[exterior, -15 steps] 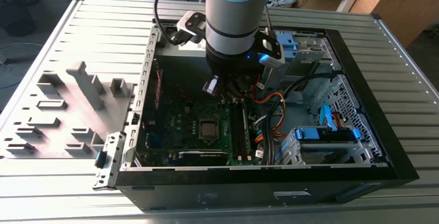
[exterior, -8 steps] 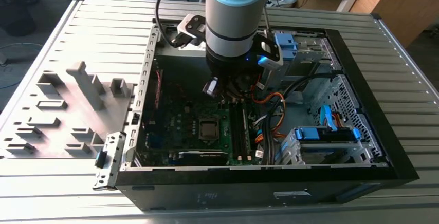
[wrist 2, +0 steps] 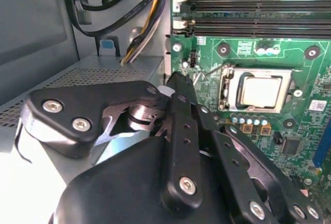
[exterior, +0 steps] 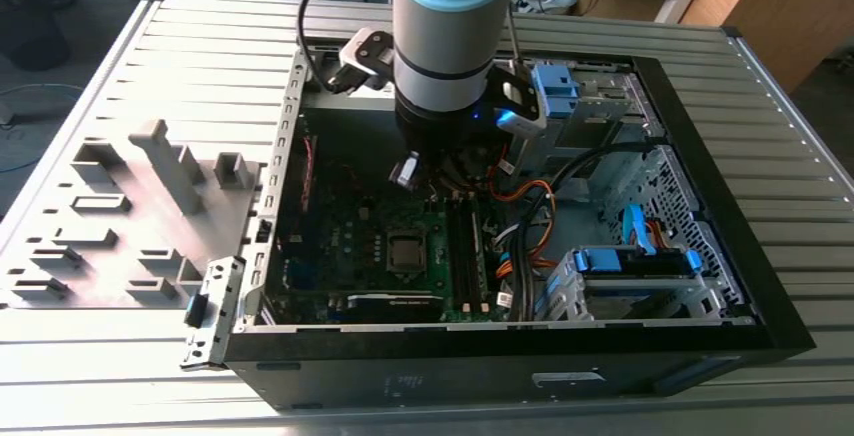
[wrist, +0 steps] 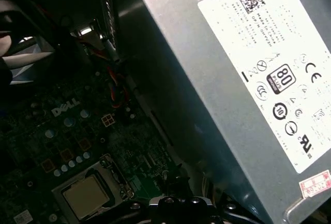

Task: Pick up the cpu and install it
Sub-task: 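Install the first cpu locking lever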

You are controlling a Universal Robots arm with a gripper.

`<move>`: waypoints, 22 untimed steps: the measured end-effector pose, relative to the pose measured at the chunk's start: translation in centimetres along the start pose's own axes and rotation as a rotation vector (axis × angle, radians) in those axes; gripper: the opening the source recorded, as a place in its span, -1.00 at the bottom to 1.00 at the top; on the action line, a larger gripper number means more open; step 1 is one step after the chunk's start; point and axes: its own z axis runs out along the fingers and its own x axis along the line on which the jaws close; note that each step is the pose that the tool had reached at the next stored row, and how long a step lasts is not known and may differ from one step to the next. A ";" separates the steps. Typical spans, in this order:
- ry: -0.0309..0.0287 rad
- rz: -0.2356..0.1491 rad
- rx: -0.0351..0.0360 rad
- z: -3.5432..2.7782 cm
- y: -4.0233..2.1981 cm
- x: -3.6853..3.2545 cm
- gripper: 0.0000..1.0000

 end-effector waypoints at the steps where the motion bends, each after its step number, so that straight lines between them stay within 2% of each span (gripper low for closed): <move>1: 0.0022 0.000 0.0014 -0.01 0.03 0.06 -0.79; 13: 0.0239 -0.001 0.0142 -0.20 -0.42 0.87 -0.79; 18: 0.0314 0.000 0.0138 -0.39 -0.91 1.64 -0.79; 22: 0.0400 0.001 0.0089 -0.53 -1.32 2.29 -0.79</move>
